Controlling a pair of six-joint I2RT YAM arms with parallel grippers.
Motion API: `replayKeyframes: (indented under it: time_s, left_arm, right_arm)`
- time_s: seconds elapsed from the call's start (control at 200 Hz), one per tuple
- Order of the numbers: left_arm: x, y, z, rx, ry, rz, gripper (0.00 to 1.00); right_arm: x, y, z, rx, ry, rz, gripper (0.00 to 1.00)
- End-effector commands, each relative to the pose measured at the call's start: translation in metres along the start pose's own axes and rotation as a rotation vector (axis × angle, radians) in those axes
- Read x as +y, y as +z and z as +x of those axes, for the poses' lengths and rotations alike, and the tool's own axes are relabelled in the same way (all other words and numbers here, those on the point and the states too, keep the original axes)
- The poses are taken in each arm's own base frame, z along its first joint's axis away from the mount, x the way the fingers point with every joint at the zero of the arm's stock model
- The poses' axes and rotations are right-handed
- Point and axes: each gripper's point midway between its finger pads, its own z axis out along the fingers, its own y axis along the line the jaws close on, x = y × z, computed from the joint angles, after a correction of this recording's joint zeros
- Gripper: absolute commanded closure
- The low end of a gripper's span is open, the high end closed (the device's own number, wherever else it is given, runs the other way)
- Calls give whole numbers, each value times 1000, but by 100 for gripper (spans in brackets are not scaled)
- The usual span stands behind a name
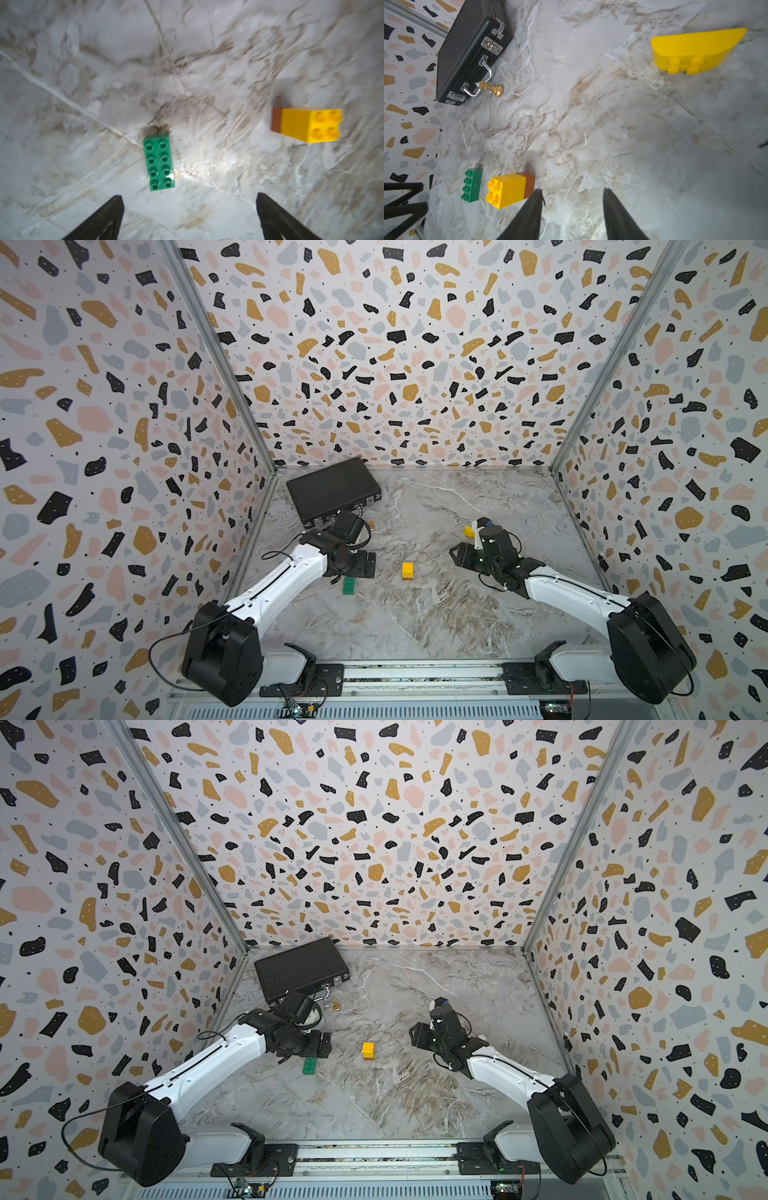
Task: Assemble an ice cream with lego
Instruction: Pick up the lego brick from the center of the board.
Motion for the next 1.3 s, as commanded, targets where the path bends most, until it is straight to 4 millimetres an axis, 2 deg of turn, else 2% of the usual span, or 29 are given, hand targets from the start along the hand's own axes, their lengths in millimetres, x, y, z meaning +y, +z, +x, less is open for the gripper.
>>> replayKeyframes:
  time_s: [0.0,0.115,0.255,0.385,0.681,0.791,0.891,1.061,1.141,1.296]
  left_arm:
    - [25,21,16,109,-28,-82,1]
    - [27,38,20,180,-70,-59,7]
    - [34,47,20,212,-99,-67,10]
    - [31,53,23,236,-105,-48,15]
    - [28,62,27,274,-109,-27,34]
    - [25,63,27,278,-112,-10,45]
    - [20,62,25,274,-115,18,59]
    - [5,52,16,224,-119,104,86]
    - [-7,40,7,177,-136,170,95]
    - [-33,3,-11,93,-93,244,97]
  right_arm:
    - [1,-1,-13,-77,-10,-7,49]
    - [6,-2,-14,-91,-20,-42,49]
    - [9,-3,-14,-91,-27,-56,50]
    - [8,-2,-13,-83,-34,-46,50]
    - [9,0,-12,-65,-34,-48,52]
    - [11,2,-9,-45,-33,-55,58]
    - [15,9,-4,0,-32,-75,64]
    - [30,30,18,170,-17,-150,77]
    - [38,39,29,245,2,-194,83]
    - [49,48,45,349,16,-247,87]
